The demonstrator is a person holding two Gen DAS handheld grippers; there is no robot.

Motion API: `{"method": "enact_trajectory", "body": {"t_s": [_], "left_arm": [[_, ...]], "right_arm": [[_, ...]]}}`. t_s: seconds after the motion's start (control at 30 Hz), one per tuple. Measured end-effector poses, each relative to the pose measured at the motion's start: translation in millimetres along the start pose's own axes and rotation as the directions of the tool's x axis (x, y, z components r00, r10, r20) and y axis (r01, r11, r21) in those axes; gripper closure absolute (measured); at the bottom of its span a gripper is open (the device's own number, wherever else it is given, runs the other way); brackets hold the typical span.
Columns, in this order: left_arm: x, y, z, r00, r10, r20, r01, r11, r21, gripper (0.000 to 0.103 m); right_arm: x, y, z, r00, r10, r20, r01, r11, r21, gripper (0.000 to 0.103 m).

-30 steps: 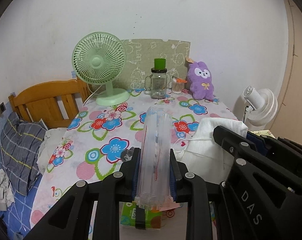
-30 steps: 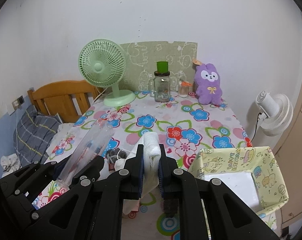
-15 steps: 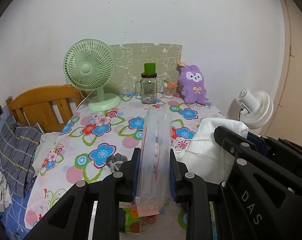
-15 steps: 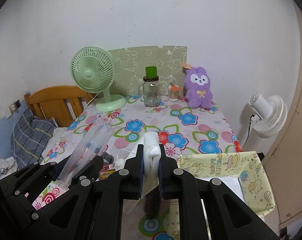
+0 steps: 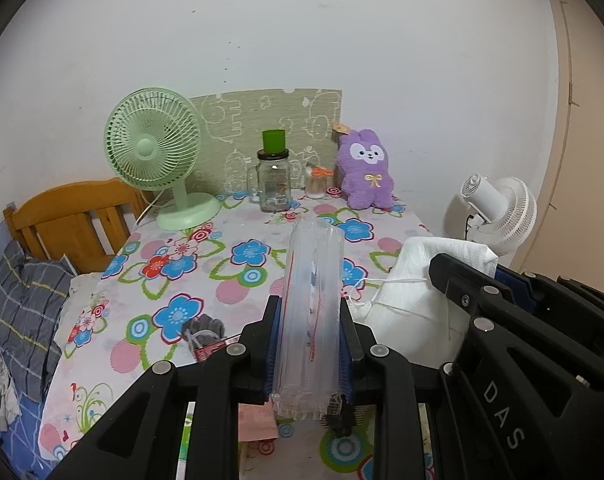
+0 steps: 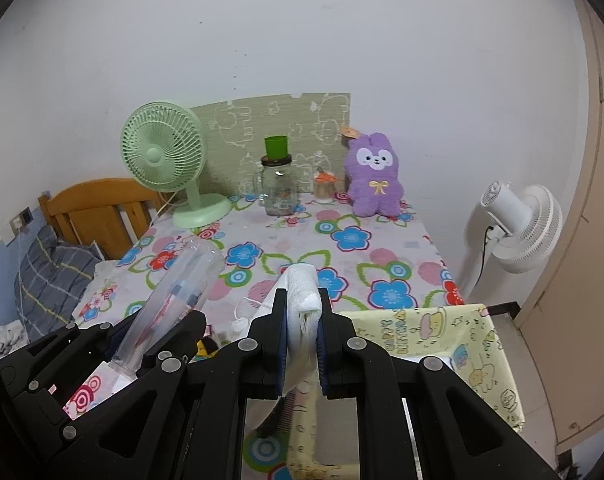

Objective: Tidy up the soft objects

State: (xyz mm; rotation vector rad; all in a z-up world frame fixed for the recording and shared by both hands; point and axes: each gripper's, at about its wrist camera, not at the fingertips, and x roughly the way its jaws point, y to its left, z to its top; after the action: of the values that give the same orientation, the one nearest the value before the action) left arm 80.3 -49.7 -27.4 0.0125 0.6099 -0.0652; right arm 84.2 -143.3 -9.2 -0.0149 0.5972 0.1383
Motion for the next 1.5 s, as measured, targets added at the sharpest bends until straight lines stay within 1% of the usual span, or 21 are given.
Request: {"method": "enact_trajectory", "body": {"t_s": [0.3,0.73,1.07,1.37,1.4,1.43,1.47,1.5], "left_arm": [[4,-23,2,1.0,-0.027,0.005,0.026,1.0,0.017,0.079],[16,-60,3,0.996,-0.087,0.001,0.087,0.995,0.052,0.079],[33,-86,0,0.991,-0.132,-0.03,0.134,0.988,0.079,0.079],[56,-104,-8,0.983,-0.166,-0.083,0.173,0.981,0.091,0.078],[59,-105,-10,0.982,-0.165,-0.092,0.173,0.98,0.093,0.077],[61,-106,-11,0.982,-0.163,-0.099,0.172,0.98,0.095,0.074],[64,-107,-12,0.981,-0.159,-0.109,0.169,0.98,0.1,0.067],[67,-108,-14,0.981,-0.153,-0.119,0.166,0.981,0.103,0.065]], "right_arm": [[-3,-23,-2,1.0,-0.026,0.009,0.025,0.999,0.019,0.088],[-4,-62,-7,0.997,-0.077,0.011,0.077,0.996,0.052,0.088],[3,-90,-14,0.993,-0.12,-0.011,0.121,0.989,0.082,0.088],[20,-111,-24,0.986,-0.16,-0.048,0.165,0.98,0.111,0.088],[23,-113,-26,0.985,-0.161,-0.056,0.167,0.979,0.114,0.088],[24,-115,-27,0.985,-0.161,-0.062,0.168,0.979,0.116,0.088],[27,-117,-29,0.984,-0.162,-0.07,0.17,0.978,0.121,0.088],[31,-119,-31,0.984,-0.161,-0.08,0.17,0.978,0.125,0.088]]}}
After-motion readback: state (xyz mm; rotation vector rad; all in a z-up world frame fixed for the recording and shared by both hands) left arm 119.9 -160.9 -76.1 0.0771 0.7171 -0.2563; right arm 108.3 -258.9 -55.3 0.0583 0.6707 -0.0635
